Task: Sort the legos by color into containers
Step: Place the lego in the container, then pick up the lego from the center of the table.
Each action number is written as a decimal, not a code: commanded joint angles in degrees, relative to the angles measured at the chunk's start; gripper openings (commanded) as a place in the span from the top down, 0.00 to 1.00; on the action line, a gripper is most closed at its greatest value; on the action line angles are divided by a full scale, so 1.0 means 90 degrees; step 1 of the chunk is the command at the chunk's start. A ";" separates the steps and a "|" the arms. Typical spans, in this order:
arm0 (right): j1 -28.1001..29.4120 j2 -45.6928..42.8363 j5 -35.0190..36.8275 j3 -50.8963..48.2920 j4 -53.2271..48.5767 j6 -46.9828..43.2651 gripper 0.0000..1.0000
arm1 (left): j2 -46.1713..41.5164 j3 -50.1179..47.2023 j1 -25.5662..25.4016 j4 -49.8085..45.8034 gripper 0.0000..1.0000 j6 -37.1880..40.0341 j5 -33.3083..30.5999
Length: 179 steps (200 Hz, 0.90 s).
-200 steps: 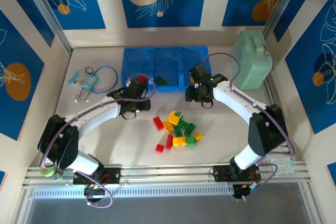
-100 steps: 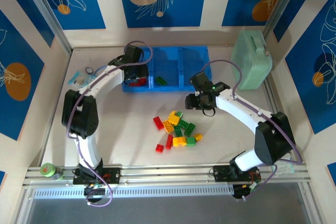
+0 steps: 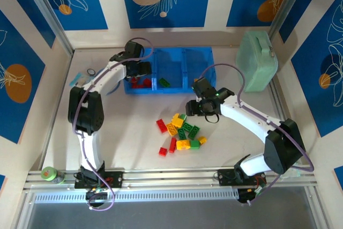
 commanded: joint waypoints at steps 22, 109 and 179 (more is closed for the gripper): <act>0.0562 0.0314 -0.0120 0.0448 0.0014 -0.0332 0.38 | -0.1689 -0.1089 -0.0373 0.0280 0.15 0.0331 -0.0517; 0.1852 0.2576 -0.0203 0.2460 -0.0595 -0.0670 0.38 | -0.5245 -0.5008 -0.1665 0.2341 0.16 0.0094 -0.0892; 0.2232 0.4141 -0.0310 0.3620 -0.1138 -0.0616 0.40 | -0.6802 -0.5795 -0.1822 0.1409 0.18 -0.0326 -0.1043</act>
